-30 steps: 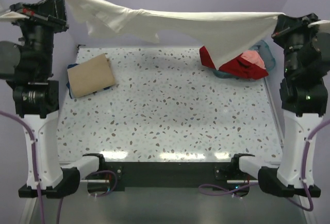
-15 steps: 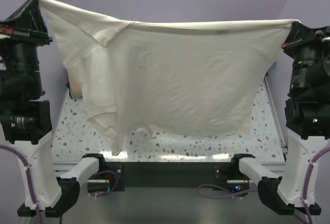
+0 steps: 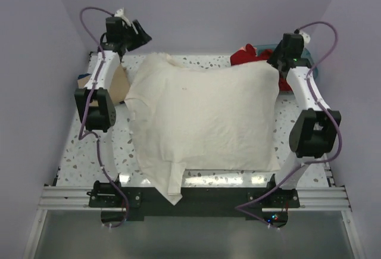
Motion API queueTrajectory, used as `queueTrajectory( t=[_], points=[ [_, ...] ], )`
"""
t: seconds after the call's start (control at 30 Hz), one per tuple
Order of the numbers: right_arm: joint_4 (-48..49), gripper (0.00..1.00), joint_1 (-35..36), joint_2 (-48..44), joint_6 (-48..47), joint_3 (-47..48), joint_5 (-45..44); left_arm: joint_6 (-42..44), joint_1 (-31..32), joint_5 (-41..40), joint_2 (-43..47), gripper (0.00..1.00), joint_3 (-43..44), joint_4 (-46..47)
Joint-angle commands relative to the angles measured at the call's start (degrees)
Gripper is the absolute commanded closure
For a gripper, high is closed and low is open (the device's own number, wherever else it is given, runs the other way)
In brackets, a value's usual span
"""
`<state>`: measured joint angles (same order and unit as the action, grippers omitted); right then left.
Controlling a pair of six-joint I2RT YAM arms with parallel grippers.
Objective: Fold and stack the t-shirts
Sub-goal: Flatten the tshirt out
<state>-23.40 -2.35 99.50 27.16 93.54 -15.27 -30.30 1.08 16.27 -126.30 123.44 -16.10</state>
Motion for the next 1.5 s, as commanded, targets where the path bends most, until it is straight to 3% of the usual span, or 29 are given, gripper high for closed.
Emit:
queueTrajectory(
  t=[0.0, 0.13, 0.37, 0.67, 0.77, 1.0, 1.23, 1.47],
  points=[
    [-1.83, 0.34, -0.38, 1.04, -0.17, 5.16, 4.54, 0.5, 3.04, 4.12, 4.82, 0.28, 0.86, -4.21],
    [0.19, 0.16, -0.37, -2.63, -2.19, 1.83, 6.3, 1.74, 5.33, 3.24, 13.34, 0.21, -15.04, 0.09],
    [-0.86, 0.14, 1.91, -12.56, -2.46, -8.88, 9.81, 1.83, 9.72, 1.13, 25.66, 0.21, -40.42, -0.52],
    [-4.46, 0.14, 9.82, -15.83, 1.23, -24.88, 15.0, -0.63, 11.05, 3.15, 28.04, 0.19, -57.76, -1.31],
    [-3.15, 0.15, 10.17, -15.48, 3.77, -31.64, 17.28, -0.2, 11.05, 3.15, 27.51, 0.18, -60.58, -1.22],
    [-1.48, 0.15, 10.08, -11.44, 4.22, -36.93, 20.54, 2.0, 10.87, 0.35, 23.12, 0.17, -62.0, -0.69],
    [1.25, 0.15, 10.17, -4.24, 4.31, -38.43, 21.16, 4.37, 9.38, -3.52, 15.57, 0.17, -59.63, 0.54],
    [-1.64, 0.15, 10.08, 2.08, 3.43, -33.78, 19.05, 6.74, 9.11, -5.11, 9.15, 0.17, -52.96, -0.95]
  ],
)
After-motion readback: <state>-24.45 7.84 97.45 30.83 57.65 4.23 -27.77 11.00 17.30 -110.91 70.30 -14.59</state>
